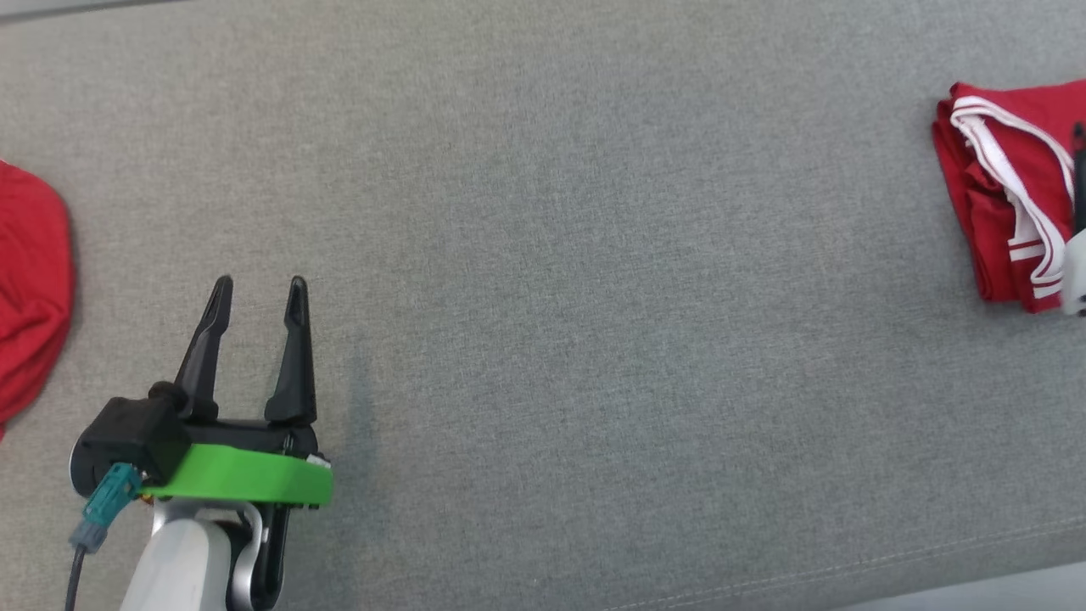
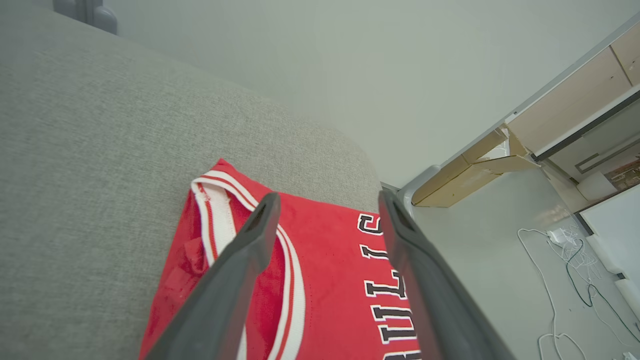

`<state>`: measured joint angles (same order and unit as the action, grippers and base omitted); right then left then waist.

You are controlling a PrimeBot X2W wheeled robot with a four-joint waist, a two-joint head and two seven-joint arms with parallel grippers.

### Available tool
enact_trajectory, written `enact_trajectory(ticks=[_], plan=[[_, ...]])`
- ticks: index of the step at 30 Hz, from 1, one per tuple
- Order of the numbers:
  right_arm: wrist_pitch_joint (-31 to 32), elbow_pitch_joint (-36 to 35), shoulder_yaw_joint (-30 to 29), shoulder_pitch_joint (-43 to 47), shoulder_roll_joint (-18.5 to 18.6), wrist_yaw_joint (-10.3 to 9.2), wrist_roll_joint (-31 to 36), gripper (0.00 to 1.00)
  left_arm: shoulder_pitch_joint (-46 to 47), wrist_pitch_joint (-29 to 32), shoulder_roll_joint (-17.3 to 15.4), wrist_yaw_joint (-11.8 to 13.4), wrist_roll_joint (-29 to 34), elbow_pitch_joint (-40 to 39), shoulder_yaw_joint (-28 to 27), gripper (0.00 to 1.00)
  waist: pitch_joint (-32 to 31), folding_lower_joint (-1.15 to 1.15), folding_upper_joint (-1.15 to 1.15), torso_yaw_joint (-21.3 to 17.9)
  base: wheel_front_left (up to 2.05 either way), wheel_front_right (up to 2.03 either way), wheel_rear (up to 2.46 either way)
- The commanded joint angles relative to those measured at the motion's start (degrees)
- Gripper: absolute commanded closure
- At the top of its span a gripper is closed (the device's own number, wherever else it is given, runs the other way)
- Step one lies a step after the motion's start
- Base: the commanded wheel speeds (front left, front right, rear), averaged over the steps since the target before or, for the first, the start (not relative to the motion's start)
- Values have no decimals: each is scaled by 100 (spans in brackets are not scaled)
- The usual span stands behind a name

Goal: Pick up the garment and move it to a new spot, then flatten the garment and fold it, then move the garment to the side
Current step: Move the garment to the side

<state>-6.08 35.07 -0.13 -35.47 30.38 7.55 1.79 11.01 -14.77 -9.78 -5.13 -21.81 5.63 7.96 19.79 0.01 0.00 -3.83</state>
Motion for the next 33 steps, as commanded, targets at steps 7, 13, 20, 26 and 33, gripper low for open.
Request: enact_trajectory(ticks=[7,13,20,26,33], plan=[[-348,-1029,129,1116,-739,-13,-603,0,-621,-41,59,131,-84,65,-278,0,-1070,-1,0,54,0,0,0],[-542,-1906,51,2037,-1253,-13,-865,0,-934,-39,129,150,-74,129,-396,0,-1424,-1,0,133,0,0,0],[-417,-2533,5,2844,-1756,-12,-1005,0,-1207,-40,200,87,2,200,-529,0,-1672,-1,0,196,0,0,0],[-327,-2722,-83,3277,-1949,-12,-1002,0,-1328,-38,301,16,50,331,-556,0,-1837,-1,0,305,0,0,0],[-248,-2788,-4,3528,-2031,-12,-1034,0,-1370,-34,423,-65,101,467,-586,0,-1950,-1,0,408,0,0,0]])
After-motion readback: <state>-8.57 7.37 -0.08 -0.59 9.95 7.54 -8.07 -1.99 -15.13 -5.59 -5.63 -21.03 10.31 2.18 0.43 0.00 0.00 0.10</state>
